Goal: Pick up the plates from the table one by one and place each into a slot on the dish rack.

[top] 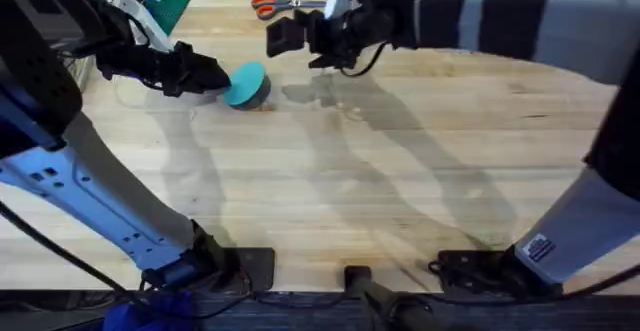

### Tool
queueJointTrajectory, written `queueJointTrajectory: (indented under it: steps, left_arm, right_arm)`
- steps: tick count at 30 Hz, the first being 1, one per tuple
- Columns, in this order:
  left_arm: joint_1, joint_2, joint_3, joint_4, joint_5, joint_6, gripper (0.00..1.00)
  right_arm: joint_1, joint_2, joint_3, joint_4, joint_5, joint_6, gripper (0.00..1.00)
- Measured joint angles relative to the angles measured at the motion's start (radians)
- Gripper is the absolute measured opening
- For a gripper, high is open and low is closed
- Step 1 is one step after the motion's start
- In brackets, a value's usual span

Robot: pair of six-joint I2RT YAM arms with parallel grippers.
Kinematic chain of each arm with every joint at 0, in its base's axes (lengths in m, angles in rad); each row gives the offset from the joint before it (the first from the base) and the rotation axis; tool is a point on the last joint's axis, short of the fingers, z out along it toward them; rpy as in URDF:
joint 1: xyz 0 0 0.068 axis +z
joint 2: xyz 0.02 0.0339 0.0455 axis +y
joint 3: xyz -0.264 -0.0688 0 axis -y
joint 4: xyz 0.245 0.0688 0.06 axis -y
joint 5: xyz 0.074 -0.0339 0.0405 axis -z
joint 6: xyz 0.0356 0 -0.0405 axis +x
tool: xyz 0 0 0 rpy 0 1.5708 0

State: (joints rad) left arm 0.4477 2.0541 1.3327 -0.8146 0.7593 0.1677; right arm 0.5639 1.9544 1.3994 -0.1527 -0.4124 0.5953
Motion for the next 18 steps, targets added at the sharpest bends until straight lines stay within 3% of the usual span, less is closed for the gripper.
queueJointTrajectory:
  steps: [18]
  left_arm:
    - [0.0,0.0,0.0,0.0,0.0,0.0,0.04]
  right_arm:
    - [0.106,0.103,0.0,0.169,0.0,0.146,0.993]
